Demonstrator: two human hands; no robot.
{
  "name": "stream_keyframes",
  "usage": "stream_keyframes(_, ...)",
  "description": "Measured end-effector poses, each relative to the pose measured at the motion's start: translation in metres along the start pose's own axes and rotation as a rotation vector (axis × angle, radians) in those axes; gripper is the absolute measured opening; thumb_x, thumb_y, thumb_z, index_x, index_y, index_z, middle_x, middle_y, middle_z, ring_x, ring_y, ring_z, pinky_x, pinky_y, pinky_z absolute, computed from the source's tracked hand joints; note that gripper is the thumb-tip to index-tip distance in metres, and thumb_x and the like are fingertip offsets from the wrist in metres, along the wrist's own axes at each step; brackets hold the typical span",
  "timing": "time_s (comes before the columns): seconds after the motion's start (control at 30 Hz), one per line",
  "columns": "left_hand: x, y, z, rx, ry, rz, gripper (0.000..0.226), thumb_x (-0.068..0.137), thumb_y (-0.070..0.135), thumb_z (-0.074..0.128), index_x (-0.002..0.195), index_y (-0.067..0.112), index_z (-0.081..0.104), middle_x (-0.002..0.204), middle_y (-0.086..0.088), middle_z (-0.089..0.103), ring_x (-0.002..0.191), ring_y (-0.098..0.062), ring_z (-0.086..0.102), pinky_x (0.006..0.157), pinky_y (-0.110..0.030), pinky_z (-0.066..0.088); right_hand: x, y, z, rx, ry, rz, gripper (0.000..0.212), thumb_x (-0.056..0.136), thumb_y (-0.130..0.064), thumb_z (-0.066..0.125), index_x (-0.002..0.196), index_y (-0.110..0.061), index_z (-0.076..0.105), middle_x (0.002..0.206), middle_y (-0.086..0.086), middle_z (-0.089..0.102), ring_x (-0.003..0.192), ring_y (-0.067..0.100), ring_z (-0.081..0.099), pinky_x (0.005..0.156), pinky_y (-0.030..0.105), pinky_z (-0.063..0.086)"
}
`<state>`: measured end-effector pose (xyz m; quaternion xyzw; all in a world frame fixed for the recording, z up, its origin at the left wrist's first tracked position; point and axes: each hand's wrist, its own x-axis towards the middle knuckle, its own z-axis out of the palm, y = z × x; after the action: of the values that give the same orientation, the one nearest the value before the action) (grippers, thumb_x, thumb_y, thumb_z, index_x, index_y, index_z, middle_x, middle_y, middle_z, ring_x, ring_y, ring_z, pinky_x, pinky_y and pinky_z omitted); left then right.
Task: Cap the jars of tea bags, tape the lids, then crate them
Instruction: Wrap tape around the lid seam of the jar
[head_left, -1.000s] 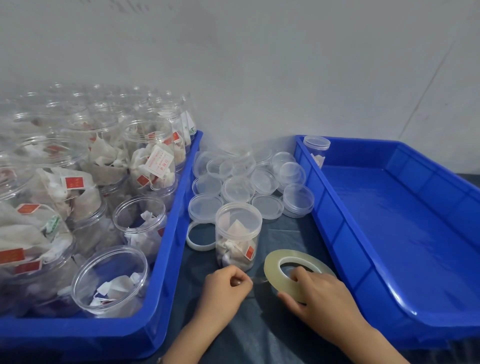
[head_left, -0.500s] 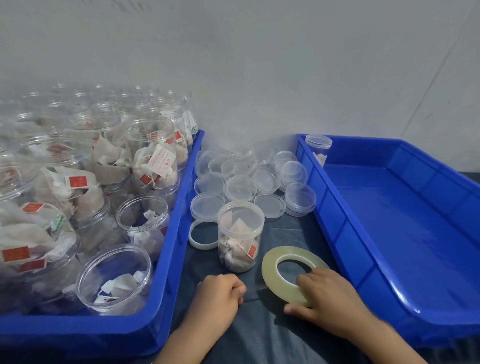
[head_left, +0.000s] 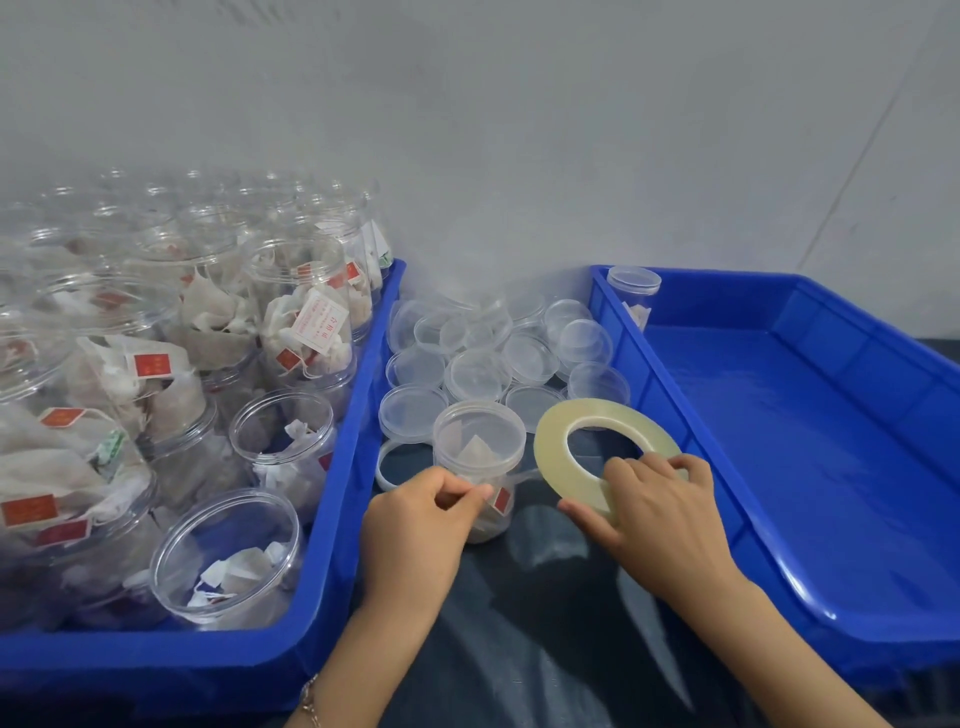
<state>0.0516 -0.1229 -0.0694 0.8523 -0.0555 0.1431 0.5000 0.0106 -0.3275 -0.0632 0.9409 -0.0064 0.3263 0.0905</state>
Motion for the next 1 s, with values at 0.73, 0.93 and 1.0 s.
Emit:
stream_keyframes(0.73, 0.017, -0.011, 0.002, 0.091, 0.018, -0.060, 0.028, 0.069, 0.048, 0.078, 0.058, 0.029, 0.061, 0.057, 0.017, 0.061, 0.060, -0.006, 0.058, 0.053, -0.029, 0.046, 0.001, -0.008, 0.016, -0.015, 0.035, 0.001, 0.058, 0.084, -0.066, 0.030, 0.061, -0.016, 0.048, 0.056, -0.003, 0.051, 0.058, 0.022, 0.053, 0.073, 0.042, 0.044)
stream_keyframes(0.93, 0.020, -0.022, 0.005, 0.002, 0.077, -0.119, 0.032, 0.065, 0.040, 0.083, 0.057, 0.020, 0.059, 0.055, 0.011, 0.061, 0.057, -0.010, 0.057, 0.054, -0.032, 0.047, 0.002, -0.011, 0.015, -0.013, 0.037, 0.005, 0.057, 0.084, -0.065, 0.030, 0.060, -0.016, 0.048, 0.056, -0.004, 0.052, 0.057, 0.021, 0.053, 0.071, 0.042, 0.045)
stream_keyframes(1.0, 0.019, -0.027, 0.009, -0.061, 0.076, -0.141, 0.027, 0.069, 0.035, 0.082, 0.061, 0.018, 0.063, 0.057, 0.009, 0.062, 0.059, -0.009, 0.058, 0.057, -0.032, 0.047, 0.003, -0.012, 0.014, -0.014, 0.037, 0.006, 0.057, 0.083, -0.065, 0.031, 0.060, -0.016, 0.049, 0.056, -0.004, 0.052, 0.057, 0.021, 0.054, 0.071, 0.042, 0.046)
